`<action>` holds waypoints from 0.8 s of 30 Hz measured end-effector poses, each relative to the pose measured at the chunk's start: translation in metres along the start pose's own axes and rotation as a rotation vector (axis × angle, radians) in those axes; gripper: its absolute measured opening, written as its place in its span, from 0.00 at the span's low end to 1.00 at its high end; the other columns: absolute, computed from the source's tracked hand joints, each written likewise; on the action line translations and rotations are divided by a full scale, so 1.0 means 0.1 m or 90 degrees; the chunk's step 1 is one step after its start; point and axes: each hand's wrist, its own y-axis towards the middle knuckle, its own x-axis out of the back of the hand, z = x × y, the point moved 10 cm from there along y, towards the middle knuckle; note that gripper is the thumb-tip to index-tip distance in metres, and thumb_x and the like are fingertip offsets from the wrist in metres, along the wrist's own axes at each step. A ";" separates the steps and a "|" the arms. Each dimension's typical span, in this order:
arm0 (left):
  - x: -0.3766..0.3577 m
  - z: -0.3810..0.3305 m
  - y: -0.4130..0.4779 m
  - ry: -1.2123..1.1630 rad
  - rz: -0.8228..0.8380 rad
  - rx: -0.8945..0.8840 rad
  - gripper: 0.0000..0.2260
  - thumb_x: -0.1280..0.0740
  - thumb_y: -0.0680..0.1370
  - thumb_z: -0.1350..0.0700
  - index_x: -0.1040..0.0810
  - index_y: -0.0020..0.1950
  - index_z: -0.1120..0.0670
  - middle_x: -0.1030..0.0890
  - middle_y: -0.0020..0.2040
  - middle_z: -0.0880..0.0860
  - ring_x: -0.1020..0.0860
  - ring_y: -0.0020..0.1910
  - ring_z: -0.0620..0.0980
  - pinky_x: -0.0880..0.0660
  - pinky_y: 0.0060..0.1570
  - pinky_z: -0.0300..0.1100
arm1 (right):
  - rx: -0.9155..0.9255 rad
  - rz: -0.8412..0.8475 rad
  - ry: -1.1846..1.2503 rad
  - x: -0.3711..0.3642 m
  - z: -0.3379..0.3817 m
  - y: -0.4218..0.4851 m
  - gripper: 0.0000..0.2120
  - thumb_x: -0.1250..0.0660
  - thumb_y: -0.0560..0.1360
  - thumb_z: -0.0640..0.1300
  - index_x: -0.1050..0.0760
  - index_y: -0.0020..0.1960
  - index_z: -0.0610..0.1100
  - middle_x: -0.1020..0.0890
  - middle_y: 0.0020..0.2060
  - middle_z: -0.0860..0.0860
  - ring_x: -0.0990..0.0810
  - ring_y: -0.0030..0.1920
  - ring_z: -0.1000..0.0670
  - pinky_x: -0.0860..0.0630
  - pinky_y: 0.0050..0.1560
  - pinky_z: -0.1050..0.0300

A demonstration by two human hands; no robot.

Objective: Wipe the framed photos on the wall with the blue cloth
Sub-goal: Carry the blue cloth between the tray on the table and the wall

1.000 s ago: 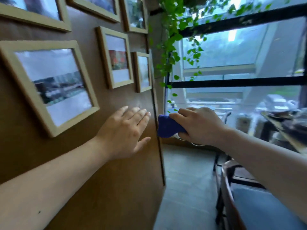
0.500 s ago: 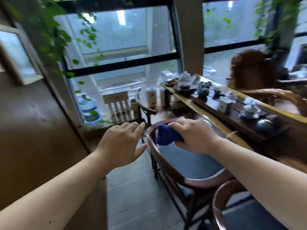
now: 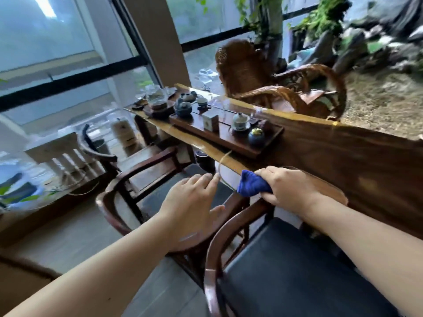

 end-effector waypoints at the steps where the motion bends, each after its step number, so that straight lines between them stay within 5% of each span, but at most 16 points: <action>1: -0.10 -0.13 0.12 -0.009 0.006 -0.013 0.34 0.43 0.72 0.37 0.28 0.68 0.60 0.19 0.60 0.56 0.20 0.55 0.56 0.22 0.53 0.47 | -0.023 0.002 0.010 -0.08 -0.24 -0.06 0.24 0.40 0.64 0.57 0.26 0.58 0.51 0.18 0.47 0.52 0.18 0.45 0.45 0.21 0.37 0.50; 5: -0.57 -0.65 0.61 -0.034 0.023 -0.073 0.34 0.40 0.74 0.37 0.31 0.72 0.59 0.23 0.66 0.56 0.24 0.63 0.56 0.26 0.63 0.50 | -0.132 0.042 0.014 -0.50 -1.17 -0.31 0.22 0.34 0.67 0.55 0.26 0.61 0.51 0.19 0.53 0.53 0.20 0.52 0.47 0.23 0.43 0.51; 11: -1.23 -1.03 1.12 -0.028 0.065 -0.091 0.36 0.46 0.75 0.36 0.36 0.75 0.58 0.27 0.71 0.57 0.30 0.70 0.57 0.31 0.68 0.54 | -0.262 0.101 0.007 -1.20 -2.11 -0.46 0.27 0.47 0.65 0.62 0.31 0.61 0.55 0.21 0.54 0.54 0.21 0.52 0.46 0.22 0.43 0.48; 15: -1.61 -1.11 1.43 -0.030 0.082 -0.091 0.37 0.49 0.75 0.34 0.38 0.76 0.57 0.30 0.74 0.57 0.33 0.73 0.56 0.34 0.71 0.53 | -0.283 0.091 0.011 -1.51 -2.37 -0.37 0.21 0.35 0.71 0.52 0.30 0.62 0.50 0.22 0.55 0.51 0.23 0.55 0.46 0.25 0.44 0.51; 19: -1.99 -1.19 1.72 -0.051 0.094 -0.099 0.36 0.41 0.76 0.36 0.42 0.77 0.56 0.34 0.75 0.57 0.37 0.74 0.56 0.38 0.72 0.52 | -0.281 0.087 0.005 -1.78 -2.48 -0.26 0.22 0.34 0.71 0.49 0.30 0.64 0.48 0.22 0.54 0.48 0.23 0.54 0.44 0.24 0.46 0.48; 24: -2.28 -1.16 1.99 -0.060 0.098 -0.085 0.37 0.41 0.77 0.36 0.44 0.78 0.56 0.36 0.77 0.56 0.39 0.75 0.55 0.43 0.73 0.49 | -0.236 0.083 -0.021 -2.13 -2.51 -0.24 0.28 0.34 0.71 0.48 0.35 0.70 0.48 0.24 0.56 0.46 0.23 0.53 0.43 0.23 0.40 0.47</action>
